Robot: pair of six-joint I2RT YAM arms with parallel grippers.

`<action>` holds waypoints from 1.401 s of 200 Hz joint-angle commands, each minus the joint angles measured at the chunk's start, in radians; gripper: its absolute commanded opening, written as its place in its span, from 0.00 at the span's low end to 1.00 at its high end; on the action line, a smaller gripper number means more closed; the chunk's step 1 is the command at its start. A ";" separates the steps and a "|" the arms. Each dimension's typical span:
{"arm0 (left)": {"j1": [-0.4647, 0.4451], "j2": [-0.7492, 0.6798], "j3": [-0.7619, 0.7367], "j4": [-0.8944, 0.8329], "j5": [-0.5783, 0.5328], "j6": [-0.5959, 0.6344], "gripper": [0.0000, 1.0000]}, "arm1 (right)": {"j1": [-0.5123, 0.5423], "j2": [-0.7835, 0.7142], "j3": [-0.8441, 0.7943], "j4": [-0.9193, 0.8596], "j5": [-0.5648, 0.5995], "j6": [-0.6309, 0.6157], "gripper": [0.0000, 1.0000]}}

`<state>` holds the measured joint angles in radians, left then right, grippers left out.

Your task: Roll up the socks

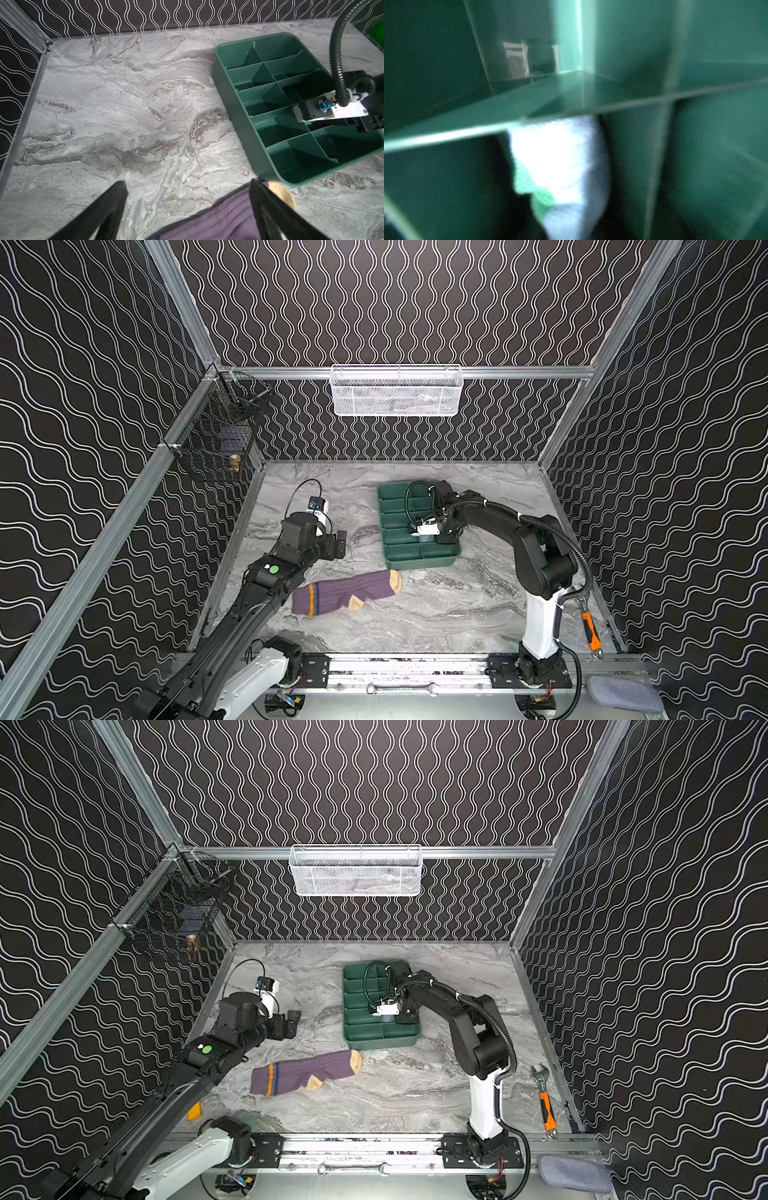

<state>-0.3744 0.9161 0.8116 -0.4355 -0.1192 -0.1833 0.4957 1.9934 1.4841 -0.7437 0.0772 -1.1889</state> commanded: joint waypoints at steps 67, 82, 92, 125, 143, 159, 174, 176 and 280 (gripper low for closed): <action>-0.001 0.038 0.045 0.017 0.003 -0.002 0.95 | 0.023 -0.161 0.105 -0.002 0.024 -0.013 0.78; -0.001 0.046 0.067 0.005 -0.005 0.005 0.95 | 0.023 -0.218 0.117 0.055 0.012 0.008 0.78; -0.001 0.049 0.083 0.001 -0.010 0.013 0.95 | 0.021 -0.270 0.112 0.154 0.020 0.051 0.79; -0.001 0.020 0.124 0.031 0.008 0.057 0.99 | 0.000 -0.480 0.052 0.565 0.086 0.455 0.93; -0.001 -0.017 0.124 0.075 -0.014 0.043 0.99 | -0.049 -0.600 0.014 0.601 0.059 0.855 1.00; -0.001 -0.044 0.125 0.108 -0.023 0.033 0.99 | -0.093 -0.722 -0.115 0.624 0.036 1.167 1.00; 0.000 -0.061 0.134 0.121 -0.020 0.011 0.99 | -0.100 -0.839 -0.260 0.620 0.009 1.383 1.00; -0.001 -0.063 0.135 0.123 -0.017 0.008 0.99 | -0.100 -0.856 -0.280 0.621 0.002 1.407 1.00; -0.012 0.563 0.397 -0.042 0.256 -0.280 0.78 | -0.103 -0.907 -0.552 0.192 0.022 1.788 1.00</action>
<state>-0.3786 1.3472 1.1332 -0.4309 0.0830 -0.3954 0.3950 0.9680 0.8619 -0.2634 -0.0376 0.4973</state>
